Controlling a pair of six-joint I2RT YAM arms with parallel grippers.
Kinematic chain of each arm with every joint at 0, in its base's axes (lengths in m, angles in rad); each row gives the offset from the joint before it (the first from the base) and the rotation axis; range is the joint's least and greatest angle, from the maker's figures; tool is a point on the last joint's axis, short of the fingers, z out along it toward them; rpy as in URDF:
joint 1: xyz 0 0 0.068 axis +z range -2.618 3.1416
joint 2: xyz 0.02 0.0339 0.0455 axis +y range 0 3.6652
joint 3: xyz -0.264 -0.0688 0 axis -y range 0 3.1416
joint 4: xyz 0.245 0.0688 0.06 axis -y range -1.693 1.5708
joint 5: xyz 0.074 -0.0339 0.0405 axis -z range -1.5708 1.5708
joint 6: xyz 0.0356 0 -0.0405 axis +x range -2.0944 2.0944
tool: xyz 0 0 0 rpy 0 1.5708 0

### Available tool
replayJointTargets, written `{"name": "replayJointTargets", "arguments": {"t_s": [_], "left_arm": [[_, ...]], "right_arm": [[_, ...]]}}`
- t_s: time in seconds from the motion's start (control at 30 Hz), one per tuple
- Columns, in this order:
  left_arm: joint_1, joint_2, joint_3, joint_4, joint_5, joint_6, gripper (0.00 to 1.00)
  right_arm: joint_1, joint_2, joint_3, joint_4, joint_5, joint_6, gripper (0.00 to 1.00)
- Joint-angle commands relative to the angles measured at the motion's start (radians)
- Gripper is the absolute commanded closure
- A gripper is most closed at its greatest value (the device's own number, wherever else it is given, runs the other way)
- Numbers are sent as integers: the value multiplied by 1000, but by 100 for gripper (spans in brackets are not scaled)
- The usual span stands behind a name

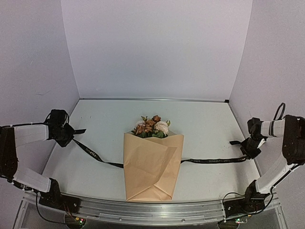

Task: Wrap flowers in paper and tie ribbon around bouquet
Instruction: Pick up the right side of the ribbon from the center of the board.

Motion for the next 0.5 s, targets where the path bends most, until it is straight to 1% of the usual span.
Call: {"name": "replayJointTargets", "arguments": {"t_s": [0.0,0.03,0.07,0.1,0.2,0.3,0.37,0.47], "left_arm": [[4,-58,-4,65,12,15,100],[4,-60,2,71,22,31,100],[4,-63,8,83,41,51,100],[4,-66,12,97,64,72,100],[4,-88,22,142,167,142,100],[-1,-127,20,220,284,186,100],[-13,-140,28,253,372,204,100],[-84,-181,41,269,422,243,100]], "right_arm": [[-6,-3,31,-1,-24,11,83],[-6,-12,25,9,-35,12,94],[-6,-31,16,19,-44,14,98],[-6,-57,6,31,-52,17,100],[-1,-173,-48,69,-90,36,100],[40,-316,-96,80,-104,62,100],[112,-413,-124,79,-77,83,100],[259,-553,-162,77,-43,120,100]]}}
